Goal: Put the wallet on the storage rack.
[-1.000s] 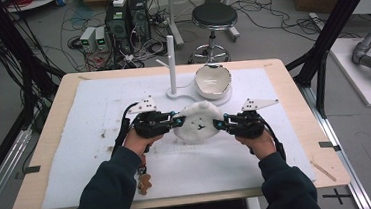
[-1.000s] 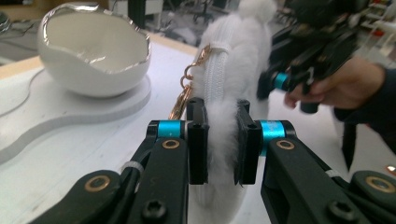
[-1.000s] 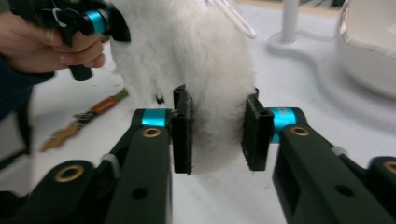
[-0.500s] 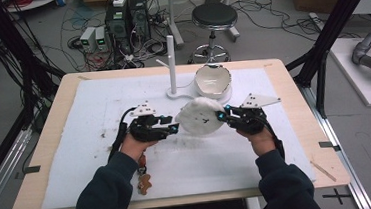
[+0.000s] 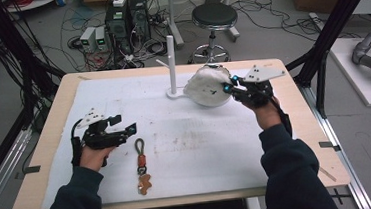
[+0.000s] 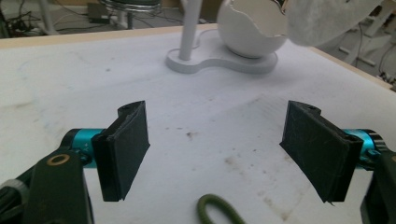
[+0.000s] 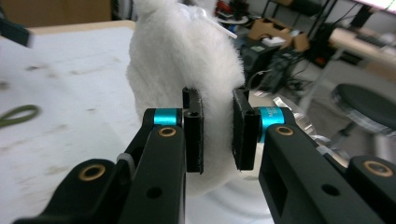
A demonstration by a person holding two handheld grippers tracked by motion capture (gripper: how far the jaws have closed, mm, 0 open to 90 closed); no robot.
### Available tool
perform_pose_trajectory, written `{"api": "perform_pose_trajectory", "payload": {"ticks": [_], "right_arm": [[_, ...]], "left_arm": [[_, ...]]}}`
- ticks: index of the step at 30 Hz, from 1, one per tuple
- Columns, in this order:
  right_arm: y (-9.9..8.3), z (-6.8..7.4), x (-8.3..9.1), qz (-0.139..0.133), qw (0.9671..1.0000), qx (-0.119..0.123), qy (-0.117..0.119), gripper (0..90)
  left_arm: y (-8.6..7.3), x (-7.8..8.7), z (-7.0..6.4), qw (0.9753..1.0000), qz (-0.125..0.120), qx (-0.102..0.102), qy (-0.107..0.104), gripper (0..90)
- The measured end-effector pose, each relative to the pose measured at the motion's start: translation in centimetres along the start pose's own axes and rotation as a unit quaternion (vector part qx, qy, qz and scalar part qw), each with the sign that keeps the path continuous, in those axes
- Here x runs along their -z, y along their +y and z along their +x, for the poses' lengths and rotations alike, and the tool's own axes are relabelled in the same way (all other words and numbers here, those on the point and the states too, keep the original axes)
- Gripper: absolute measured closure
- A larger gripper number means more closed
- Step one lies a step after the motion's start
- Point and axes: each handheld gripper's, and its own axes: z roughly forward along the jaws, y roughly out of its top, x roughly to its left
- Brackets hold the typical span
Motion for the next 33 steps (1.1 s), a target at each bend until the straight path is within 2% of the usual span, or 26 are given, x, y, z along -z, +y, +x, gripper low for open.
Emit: {"api": "perform_pose_trajectory", "payload": {"ticks": [4, 6, 7, 9, 11, 15, 17, 19, 23, 24, 28, 31, 33], "right_arm": [[1.9, -1.3, -0.8, 0.017, 0.9988, 0.035, -0.029, 78.4], [2.6, -2.0, -1.3, 0.026, 0.997, 0.056, -0.047, 78.4], [3.0, -2.5, -1.7, 0.037, 0.9945, 0.074, -0.064, 78.3], [3.1, -2.7, -1.8, 0.038, 0.994, 0.076, -0.069, 78.3], [3.1, -3.2, -2.1, 0.041, 0.9921, 0.088, -0.079, 78.3], [3.0, -3.7, -3.2, 0.073, 0.9845, 0.123, -0.101, 78.3], [2.9, -3.8, -3.7, 0.08, 0.9813, 0.14, -0.105, 78.2], [2.7, -3.8, -4.5, 0.086, 0.9766, 0.16, -0.115, 78.2], [2.3, -4.1, -5.2, 0.103, 0.9727, 0.161, -0.132, 78.2], [2.2, -4.2, -5.3, 0.102, 0.9729, 0.156, -0.137, 78.2], [2.0, -4.6, -5.5, 0.1, 0.9755, 0.146, -0.131, 78.0], [1.7, -4.4, -6.3, 0.107, 0.9746, 0.154, -0.123, 78.0], [1.5, -4.3, -7.0, 0.112, 0.9727, 0.166, -0.117, 78.0]], "left_arm": [[-0.3, 0.6, 0.9, 0.9999, -0.006, 0.008, 0.008, 22.7], [-0.5, 0.7, 1.1, 0.9999, -0.007, 0.01, 0.011, 22.7], [-0.6, 0.7, 1.2, 0.9998, -0.006, 0.012, 0.011, 22.7], [-0.6, 0.8, 1.3, 0.9997, -0.008, 0.017, 0.014, 22.7], [-0.6, 0.8, 1.4, 0.9997, -0.009, 0.017, 0.014, 22.7], [-0.7, 0.8, 1.4, 0.9996, -0.011, 0.026, 0.011, 22.7], [-0.8, 0.7, 1.4, 0.9996, -0.01, 0.026, 0.01, 22.8], [-0.8, 0.7, 1.5, 0.9995, -0.01, 0.028, 0.009, 22.8], [-0.8, 0.8, 1.6, 0.9993, -0.012, 0.033, 0.01, 22.9], [-0.8, 0.8, 1.6, 0.9993, -0.011, 0.033, 0.01, 22.9], [-0.8, 0.7, 1.7, 0.9994, -0.01, 0.032, 0.007, 23.1], [-0.8, 0.6, 1.6, 0.9993, -0.011, 0.034, 0.007, 23.1], [-0.8, 0.7, 1.6, 0.9994, -0.009, 0.033, 0.006, 23.1]]}}
